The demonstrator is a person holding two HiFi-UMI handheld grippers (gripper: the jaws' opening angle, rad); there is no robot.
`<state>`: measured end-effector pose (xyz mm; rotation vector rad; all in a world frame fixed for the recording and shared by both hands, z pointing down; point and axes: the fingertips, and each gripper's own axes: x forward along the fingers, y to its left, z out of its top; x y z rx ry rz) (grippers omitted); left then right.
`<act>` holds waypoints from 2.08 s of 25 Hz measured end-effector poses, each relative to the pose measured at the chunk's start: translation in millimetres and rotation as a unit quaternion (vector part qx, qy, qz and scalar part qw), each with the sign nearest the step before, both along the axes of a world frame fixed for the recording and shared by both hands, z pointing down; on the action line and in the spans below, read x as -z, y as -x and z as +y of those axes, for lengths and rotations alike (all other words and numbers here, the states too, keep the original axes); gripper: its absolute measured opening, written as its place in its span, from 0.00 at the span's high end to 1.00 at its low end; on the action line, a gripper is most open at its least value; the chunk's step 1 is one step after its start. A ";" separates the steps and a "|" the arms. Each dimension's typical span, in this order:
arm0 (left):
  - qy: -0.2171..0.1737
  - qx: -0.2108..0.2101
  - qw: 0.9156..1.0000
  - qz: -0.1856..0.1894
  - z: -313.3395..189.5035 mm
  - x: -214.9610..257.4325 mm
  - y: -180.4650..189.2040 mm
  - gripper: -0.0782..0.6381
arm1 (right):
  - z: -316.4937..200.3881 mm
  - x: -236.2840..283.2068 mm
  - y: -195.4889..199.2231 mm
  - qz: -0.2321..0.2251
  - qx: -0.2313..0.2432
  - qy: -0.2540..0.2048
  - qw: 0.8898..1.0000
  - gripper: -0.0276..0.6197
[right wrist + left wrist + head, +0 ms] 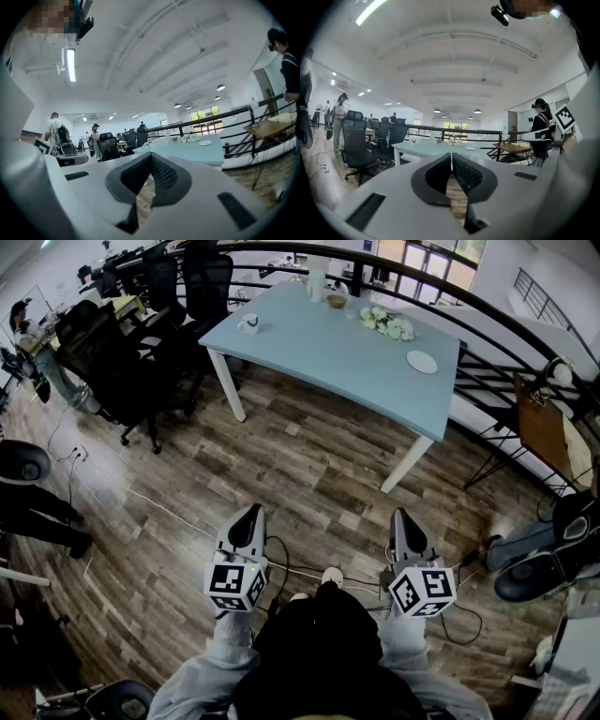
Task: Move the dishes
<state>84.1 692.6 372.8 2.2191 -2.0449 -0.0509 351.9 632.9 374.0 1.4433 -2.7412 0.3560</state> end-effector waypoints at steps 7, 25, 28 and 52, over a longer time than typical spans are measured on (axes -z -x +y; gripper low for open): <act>-0.009 0.002 1.000 -0.010 9.8 10.4 3.2 0.86 | 8.0 10.3 -5.6 -0.037 -0.013 -0.002 0.999 0.95; 0.000 -0.020 1.000 -0.013 17.1 -9.6 14.3 0.86 | 23.1 -1.5 10.4 -0.019 -0.031 0.001 0.999 0.94; 0.000 -0.023 1.000 -0.020 2.0 -13.8 16.4 0.86 | 7.0 -3.8 14.8 -0.021 -0.032 0.003 0.999 0.94; 0.015 0.032 0.998 -0.055 -223.1 -14.8 52.4 0.86 | -246.0 -6.0 55.1 0.001 0.019 0.023 1.000 0.94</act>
